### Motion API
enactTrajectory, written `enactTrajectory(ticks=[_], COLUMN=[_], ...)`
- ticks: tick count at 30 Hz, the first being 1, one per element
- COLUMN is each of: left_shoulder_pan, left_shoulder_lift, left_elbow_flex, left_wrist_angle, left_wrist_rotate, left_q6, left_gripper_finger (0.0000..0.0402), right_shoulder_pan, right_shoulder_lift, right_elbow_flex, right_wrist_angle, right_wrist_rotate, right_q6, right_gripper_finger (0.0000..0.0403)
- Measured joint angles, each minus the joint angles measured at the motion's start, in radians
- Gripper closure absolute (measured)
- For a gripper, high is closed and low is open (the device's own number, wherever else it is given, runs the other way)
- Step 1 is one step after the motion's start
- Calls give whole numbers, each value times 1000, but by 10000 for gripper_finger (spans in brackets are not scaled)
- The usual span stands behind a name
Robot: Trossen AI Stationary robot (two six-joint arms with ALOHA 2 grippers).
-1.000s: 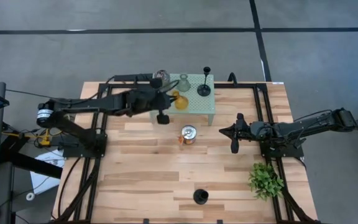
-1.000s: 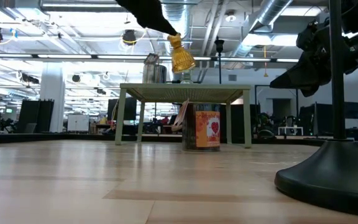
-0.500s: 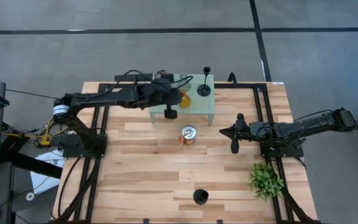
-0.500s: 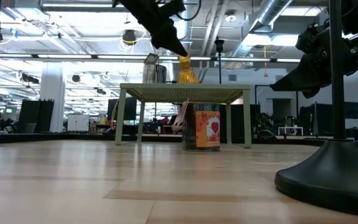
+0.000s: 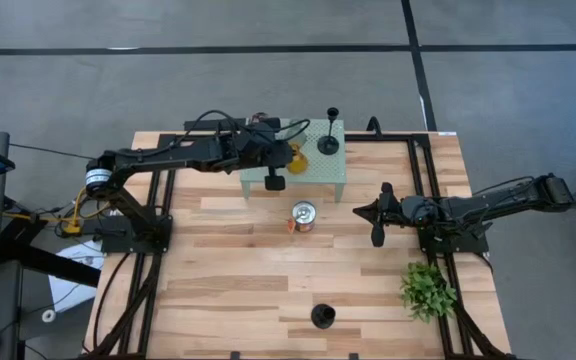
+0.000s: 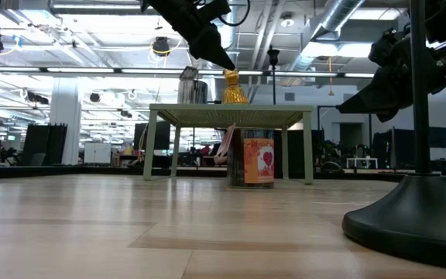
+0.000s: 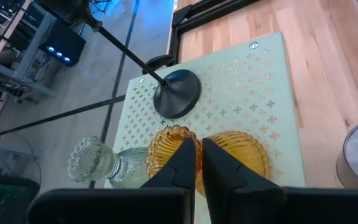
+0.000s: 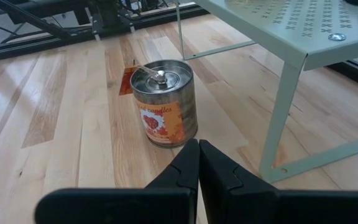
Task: Pick & Place candle stick holders
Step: Put the yellow candle holder on the shelf, then put the black candle holder on the shelf
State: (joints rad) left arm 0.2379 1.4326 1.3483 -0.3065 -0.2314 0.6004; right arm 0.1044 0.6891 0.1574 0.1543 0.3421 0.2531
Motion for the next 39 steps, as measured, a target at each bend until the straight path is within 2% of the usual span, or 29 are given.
enactTrajectory(ticks=[17, 30, 39], left_shoulder_pan=[0, -51, -132], left_shoulder_lift=[0, -2, -110], left_elbow_flex=[-1, -1, -3], left_wrist_angle=[31, 106, 144], left_wrist_rotate=[-3, -4, -11], left_q6=[-14, 14, 58], left_gripper_finger=[327, 327, 329], right_shoulder_pan=[0, 0, 0], right_shoulder_lift=[0, 0, 0], right_elbow_flex=[0, 0, 0], right_wrist_angle=[-5, -5, -5], right_wrist_rotate=[0, 0, 0], right_q6=[1, 1, 2], right_gripper_finger=[403, 403, 403])
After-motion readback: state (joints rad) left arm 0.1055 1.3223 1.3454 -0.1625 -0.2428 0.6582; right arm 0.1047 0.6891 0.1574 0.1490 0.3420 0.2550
